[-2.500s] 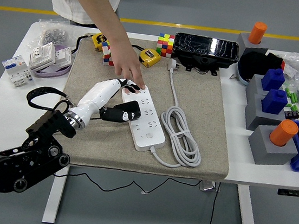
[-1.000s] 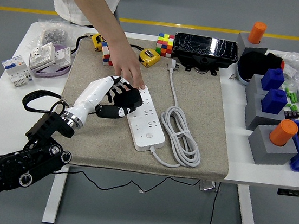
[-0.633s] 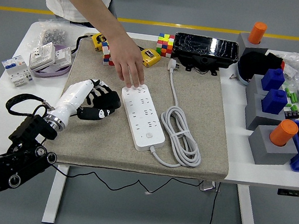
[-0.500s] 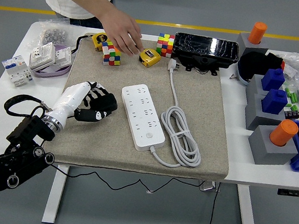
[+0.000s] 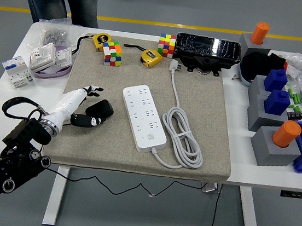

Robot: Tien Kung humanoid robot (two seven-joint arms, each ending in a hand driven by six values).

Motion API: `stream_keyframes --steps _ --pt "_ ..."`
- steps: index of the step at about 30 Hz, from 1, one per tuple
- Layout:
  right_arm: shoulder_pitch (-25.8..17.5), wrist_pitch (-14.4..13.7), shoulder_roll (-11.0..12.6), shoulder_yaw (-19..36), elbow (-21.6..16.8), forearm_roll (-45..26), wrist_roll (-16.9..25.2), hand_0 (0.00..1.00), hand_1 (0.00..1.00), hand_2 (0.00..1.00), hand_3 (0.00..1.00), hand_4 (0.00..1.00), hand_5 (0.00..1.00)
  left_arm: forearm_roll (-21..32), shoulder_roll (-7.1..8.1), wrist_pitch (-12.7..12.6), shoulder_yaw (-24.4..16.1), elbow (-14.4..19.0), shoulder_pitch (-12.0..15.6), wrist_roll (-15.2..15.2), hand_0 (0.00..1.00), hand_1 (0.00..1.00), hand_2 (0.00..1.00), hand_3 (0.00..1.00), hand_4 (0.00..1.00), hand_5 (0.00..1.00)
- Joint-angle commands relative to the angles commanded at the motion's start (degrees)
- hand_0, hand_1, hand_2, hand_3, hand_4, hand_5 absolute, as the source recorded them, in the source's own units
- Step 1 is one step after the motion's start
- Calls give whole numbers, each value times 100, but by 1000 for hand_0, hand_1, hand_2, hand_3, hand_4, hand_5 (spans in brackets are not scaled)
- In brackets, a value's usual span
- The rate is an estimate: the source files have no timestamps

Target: Put the plug near the board,insert it into the board,press the button,pull the plug out

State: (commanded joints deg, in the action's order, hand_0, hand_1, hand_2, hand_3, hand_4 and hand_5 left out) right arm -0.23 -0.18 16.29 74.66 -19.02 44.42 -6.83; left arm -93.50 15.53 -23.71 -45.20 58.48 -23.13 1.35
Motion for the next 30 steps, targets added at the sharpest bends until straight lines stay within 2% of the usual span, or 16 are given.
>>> stream_keyframes --steps 2,3,8,9,19,24,30 --pt "4 -1 -6 12 0 6 2 536 624 612 549 884 410 201 22 -132 -98 77 54 176 681 798 820 881 919 237" --pt "4 -1 -10 19 1 6 1 537 625 612 549 884 410 322 35 -186 -148 117 81 263 621 763 772 855 913 279" --pt "15 2 -17 29 9 11 -1 537 625 612 549 884 410 1103 84 -349 -387 238 171 704 621 763 772 855 913 279" --pt "21 2 -14 31 8 15 0 536 626 612 549 884 410 1181 94 -353 -448 260 190 743 596 715 725 824 877 277" --pt "119 1 55 -9 -12 31 6 537 626 612 549 884 410 1464 158 -327 -707 387 188 988 595 706 713 815 865 273" --pt "216 2 129 -83 -60 39 5 535 626 612 550 885 410 1650 207 -306 -757 484 85 1140 594 698 710 810 849 272" --pt "340 -10 228 -78 -195 109 7 537 626 612 550 886 411 1719 295 -274 -832 657 -55 1148 593 698 705 807 838 265"
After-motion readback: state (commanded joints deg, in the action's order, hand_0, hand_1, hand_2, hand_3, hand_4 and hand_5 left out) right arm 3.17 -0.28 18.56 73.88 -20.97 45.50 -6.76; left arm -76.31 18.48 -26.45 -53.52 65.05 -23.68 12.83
